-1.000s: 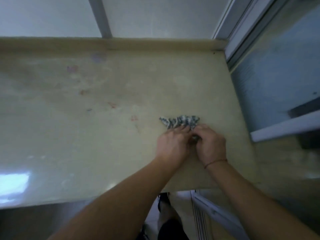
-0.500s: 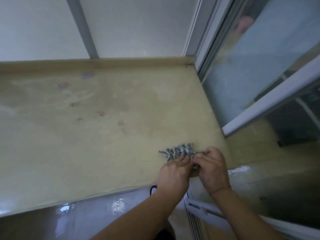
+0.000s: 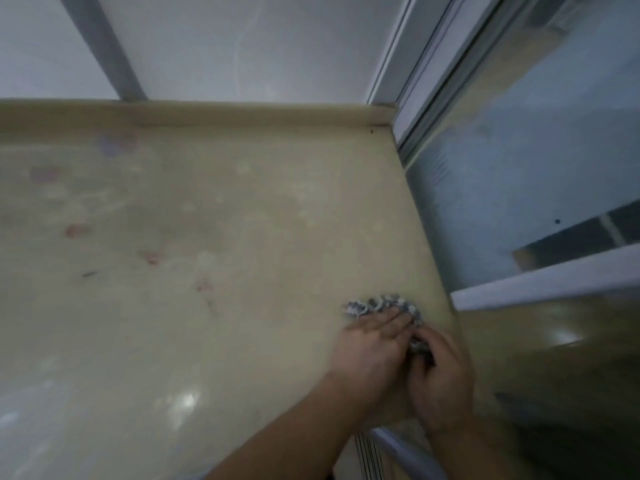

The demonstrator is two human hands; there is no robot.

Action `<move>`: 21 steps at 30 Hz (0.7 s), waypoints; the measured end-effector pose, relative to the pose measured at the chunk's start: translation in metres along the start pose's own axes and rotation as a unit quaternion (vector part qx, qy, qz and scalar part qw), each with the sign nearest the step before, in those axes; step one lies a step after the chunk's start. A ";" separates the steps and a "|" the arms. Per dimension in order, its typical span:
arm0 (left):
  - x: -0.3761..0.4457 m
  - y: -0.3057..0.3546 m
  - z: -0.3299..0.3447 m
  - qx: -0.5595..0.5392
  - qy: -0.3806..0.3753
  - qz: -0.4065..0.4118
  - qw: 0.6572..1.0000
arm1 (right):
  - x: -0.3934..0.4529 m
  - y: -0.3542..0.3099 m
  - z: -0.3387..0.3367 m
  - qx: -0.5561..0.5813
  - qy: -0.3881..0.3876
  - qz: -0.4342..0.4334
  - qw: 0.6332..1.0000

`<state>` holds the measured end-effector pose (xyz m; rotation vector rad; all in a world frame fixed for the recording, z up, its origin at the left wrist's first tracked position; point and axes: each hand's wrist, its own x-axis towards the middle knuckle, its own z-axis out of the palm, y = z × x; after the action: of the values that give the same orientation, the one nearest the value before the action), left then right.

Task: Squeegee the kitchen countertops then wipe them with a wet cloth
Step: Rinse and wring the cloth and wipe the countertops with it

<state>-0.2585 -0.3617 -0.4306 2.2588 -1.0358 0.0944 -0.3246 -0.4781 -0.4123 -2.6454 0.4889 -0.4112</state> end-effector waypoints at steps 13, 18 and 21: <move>0.244 -0.200 -0.039 0.125 0.012 -0.198 0.972 | 0.318 -0.084 0.104 -0.005 -0.039 -0.010 0.999; 0.261 -0.202 -0.027 0.143 0.031 -0.197 0.969 | 0.345 -0.073 0.099 -0.086 -0.071 -0.007 0.994; 0.258 -0.179 -0.027 0.113 -0.008 -0.181 0.977 | 0.337 -0.065 0.092 -0.154 -0.103 0.033 0.982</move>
<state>0.0492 -0.4289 -0.4220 2.6231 -0.6318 0.0399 0.0273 -0.5246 -0.3933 -2.9142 0.6136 -0.0411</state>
